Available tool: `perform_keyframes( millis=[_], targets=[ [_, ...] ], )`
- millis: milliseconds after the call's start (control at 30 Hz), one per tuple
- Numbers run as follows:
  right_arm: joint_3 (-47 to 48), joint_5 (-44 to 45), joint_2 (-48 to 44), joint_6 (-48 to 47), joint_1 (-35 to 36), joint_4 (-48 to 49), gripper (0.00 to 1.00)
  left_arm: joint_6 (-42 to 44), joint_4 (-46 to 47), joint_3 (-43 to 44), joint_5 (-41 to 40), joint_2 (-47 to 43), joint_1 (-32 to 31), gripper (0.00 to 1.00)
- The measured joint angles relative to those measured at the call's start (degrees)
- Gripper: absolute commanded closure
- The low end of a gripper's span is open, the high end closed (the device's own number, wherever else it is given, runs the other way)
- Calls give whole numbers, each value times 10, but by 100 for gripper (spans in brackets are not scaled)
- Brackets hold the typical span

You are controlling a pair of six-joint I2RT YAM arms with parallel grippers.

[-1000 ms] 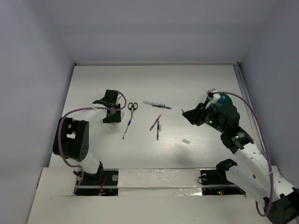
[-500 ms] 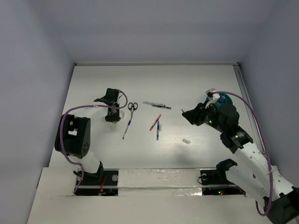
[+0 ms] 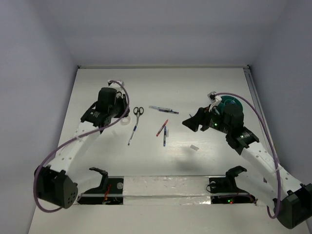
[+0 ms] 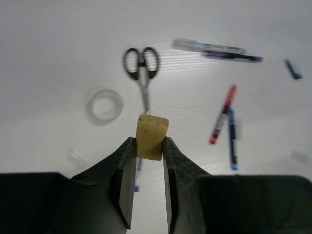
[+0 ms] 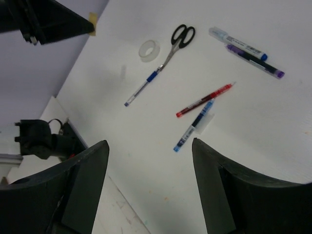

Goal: Sort the stationery into containers
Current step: Pick up the stationery from the center of the board, then place the stationery in the storage box.

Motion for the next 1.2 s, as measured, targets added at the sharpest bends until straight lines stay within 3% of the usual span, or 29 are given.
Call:
perform_keyframes(
  millis=[200, 367, 500, 800, 1100, 1200],
  targets=[
    [10, -32, 29, 65, 16, 58, 31, -9, 73, -61, 59, -79, -133, 100],
    [17, -37, 72, 110, 47, 104, 41, -3, 108, -83, 70, -78, -228, 100],
    [21, -34, 112, 137, 71, 124, 43, 11, 132, -83, 61, -73, -286, 100],
    [54, -13, 187, 179, 143, 159, 46, 30, 136, -83, 22, -103, -303, 100],
    [70, -3, 221, 208, 155, 180, 47, 42, 128, -83, -6, -121, -321, 100],
    [75, -3, 230, 215, 158, 179, 57, 45, 119, -83, -19, -121, -325, 100]
  ],
)
